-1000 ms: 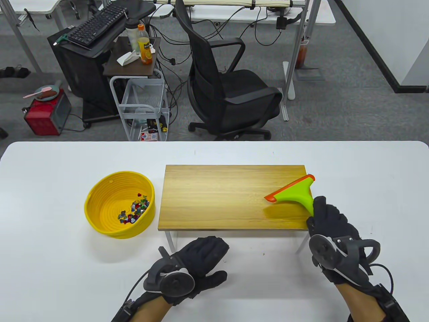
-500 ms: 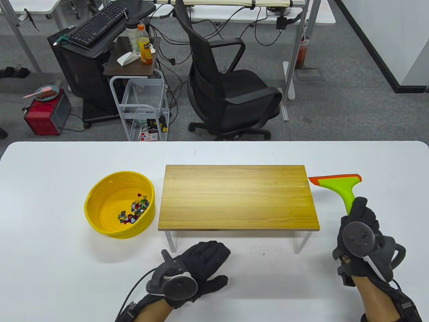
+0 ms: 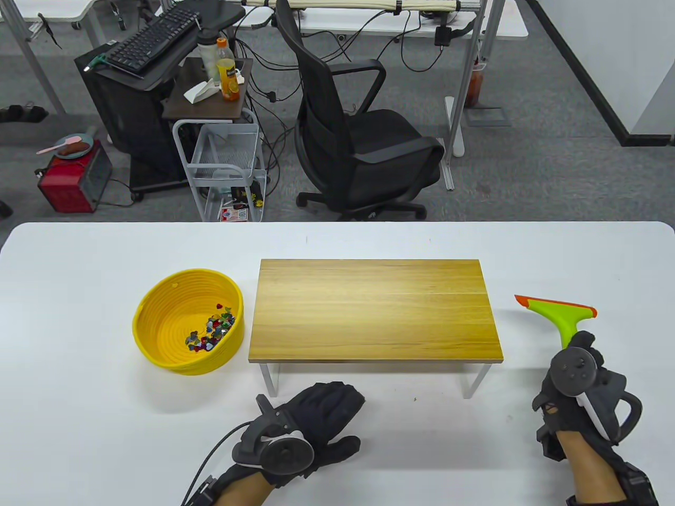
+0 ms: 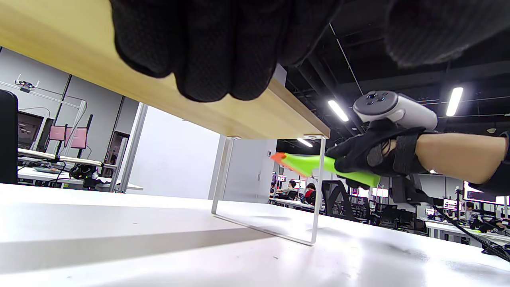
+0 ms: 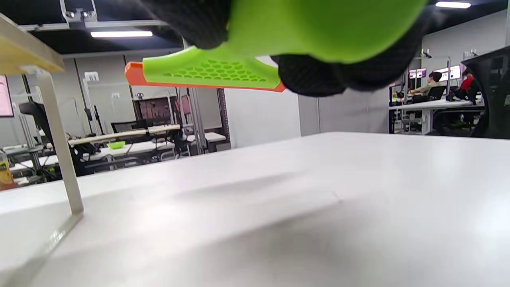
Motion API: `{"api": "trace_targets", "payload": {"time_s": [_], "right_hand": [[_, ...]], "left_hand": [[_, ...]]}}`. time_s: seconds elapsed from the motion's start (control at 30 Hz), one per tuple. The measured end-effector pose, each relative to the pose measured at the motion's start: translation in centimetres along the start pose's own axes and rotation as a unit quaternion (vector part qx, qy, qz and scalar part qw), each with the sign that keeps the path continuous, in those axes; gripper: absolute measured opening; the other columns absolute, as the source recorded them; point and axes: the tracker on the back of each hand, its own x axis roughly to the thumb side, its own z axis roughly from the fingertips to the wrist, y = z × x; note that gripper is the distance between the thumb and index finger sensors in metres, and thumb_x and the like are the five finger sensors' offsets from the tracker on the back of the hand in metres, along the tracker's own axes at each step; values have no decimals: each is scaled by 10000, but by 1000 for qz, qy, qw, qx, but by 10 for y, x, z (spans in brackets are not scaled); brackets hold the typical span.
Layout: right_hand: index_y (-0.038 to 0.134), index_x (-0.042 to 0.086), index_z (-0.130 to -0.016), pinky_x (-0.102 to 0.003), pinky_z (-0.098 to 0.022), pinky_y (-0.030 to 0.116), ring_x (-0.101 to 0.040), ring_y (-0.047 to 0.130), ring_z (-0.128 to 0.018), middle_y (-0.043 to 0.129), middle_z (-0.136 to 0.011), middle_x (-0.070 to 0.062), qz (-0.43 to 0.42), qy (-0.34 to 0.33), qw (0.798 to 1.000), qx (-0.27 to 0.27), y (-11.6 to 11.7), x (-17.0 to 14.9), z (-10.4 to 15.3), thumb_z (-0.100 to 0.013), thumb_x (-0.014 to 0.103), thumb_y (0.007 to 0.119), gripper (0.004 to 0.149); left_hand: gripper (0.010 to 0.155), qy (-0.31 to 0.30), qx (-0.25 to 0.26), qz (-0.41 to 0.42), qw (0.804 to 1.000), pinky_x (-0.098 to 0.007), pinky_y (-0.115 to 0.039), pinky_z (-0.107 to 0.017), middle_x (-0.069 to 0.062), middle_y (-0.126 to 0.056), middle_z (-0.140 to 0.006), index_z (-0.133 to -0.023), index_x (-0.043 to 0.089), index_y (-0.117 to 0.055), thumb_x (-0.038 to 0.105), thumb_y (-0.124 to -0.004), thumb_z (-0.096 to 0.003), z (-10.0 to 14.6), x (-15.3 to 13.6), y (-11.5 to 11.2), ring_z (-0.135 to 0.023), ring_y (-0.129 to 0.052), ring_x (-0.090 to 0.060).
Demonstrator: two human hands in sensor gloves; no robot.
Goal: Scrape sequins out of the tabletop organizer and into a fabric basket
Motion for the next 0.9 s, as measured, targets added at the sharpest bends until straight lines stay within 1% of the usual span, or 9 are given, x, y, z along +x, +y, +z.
{"api": "trace_targets", "payload": {"time_s": [0.27,0.4,0.5,0.7,0.9], "right_hand": [[423,-65,-1072,-532,-484,848,-497,873,-689,624,-977,-363,13,18,998,58,38,-1,-3,-577,216,732,648],[446,-63,-1067,-529,-484,853,-492,880,-689,639,-974,-357,20,21,997,73,52,-2,-3,-573,220,747,644],[450,-59,-1065,-527,-487,854,-489,881,-691,640,-975,-351,24,18,997,70,57,-2,-1,-571,223,757,646],[473,-52,-1059,-523,-493,860,-476,901,-694,666,-973,-330,28,23,997,73,58,-3,-1,-573,240,782,646],[533,-33,-1047,-526,-510,809,-462,898,-713,744,-950,-287,57,28,995,76,64,-6,-1,-564,277,829,646]], "left_hand": [[722,3,-7,-2,1000,-532,-781,-628,-121,-854,-942,-949,181,-686,651,-752,-406,1,0,-2,-800,-917,-374],[717,4,-9,-3,1000,-531,-782,-627,-120,-856,-940,-947,182,-689,650,-751,-407,1,-1,-2,-798,-919,-373],[717,4,-9,-1,1000,-531,-784,-625,-119,-860,-937,-947,181,-690,649,-753,-407,0,0,-2,-797,-921,-372],[716,3,-13,-1,1000,-531,-784,-626,-118,-859,-938,-947,181,-690,649,-752,-408,-1,0,-4,-797,-920,-373],[716,4,-17,-2,1000,-531,-784,-625,-118,-860,-937,-947,181,-690,649,-752,-408,-1,1,-6,-796,-922,-372]]}}
